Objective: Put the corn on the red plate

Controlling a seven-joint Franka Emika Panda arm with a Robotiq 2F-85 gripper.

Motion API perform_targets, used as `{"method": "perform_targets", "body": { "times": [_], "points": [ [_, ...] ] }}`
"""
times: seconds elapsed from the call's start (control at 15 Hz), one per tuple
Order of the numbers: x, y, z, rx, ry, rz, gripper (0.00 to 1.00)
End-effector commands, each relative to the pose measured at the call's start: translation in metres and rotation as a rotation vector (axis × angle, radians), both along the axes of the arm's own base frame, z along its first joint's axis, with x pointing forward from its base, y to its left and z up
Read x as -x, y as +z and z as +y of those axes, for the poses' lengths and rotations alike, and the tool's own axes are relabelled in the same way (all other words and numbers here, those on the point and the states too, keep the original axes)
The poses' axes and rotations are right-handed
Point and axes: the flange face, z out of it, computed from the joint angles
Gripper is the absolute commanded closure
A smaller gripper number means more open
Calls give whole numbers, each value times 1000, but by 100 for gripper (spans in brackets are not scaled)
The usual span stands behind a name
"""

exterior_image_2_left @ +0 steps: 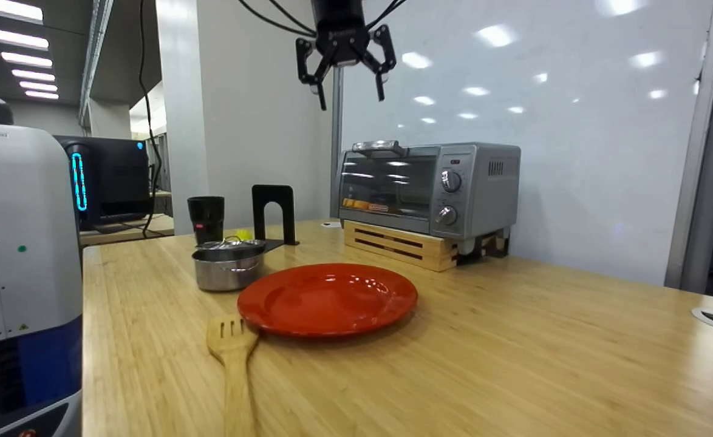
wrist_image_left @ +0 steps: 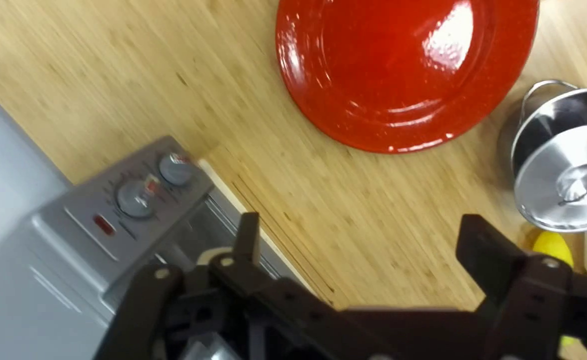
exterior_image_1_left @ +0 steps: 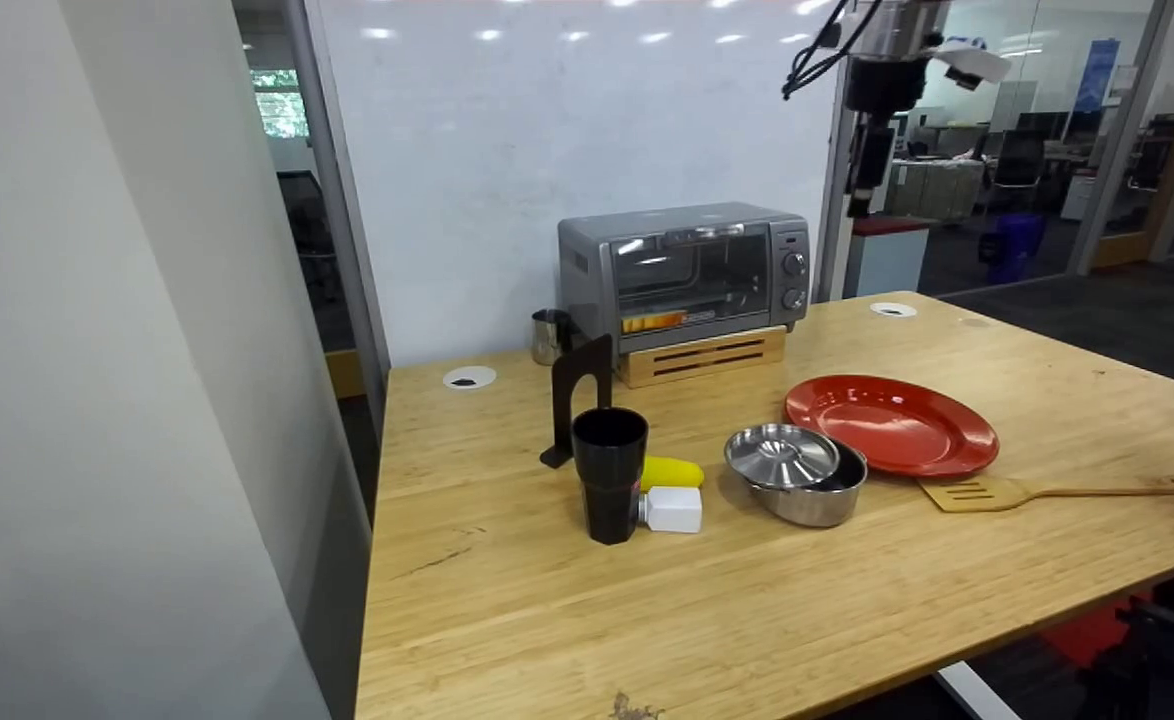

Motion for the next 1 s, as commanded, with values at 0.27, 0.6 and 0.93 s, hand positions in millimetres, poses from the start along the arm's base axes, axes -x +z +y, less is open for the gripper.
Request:
{"method": "perform_targets", "body": {
  "times": [0.27,0.6,0.93],
  "points": [
    [-67,-46,89,-98,350,86,0],
    [-74,-75,131,-89,299,71,0],
    [-77,-104,173,-125,197,61,0]
  ]
}}
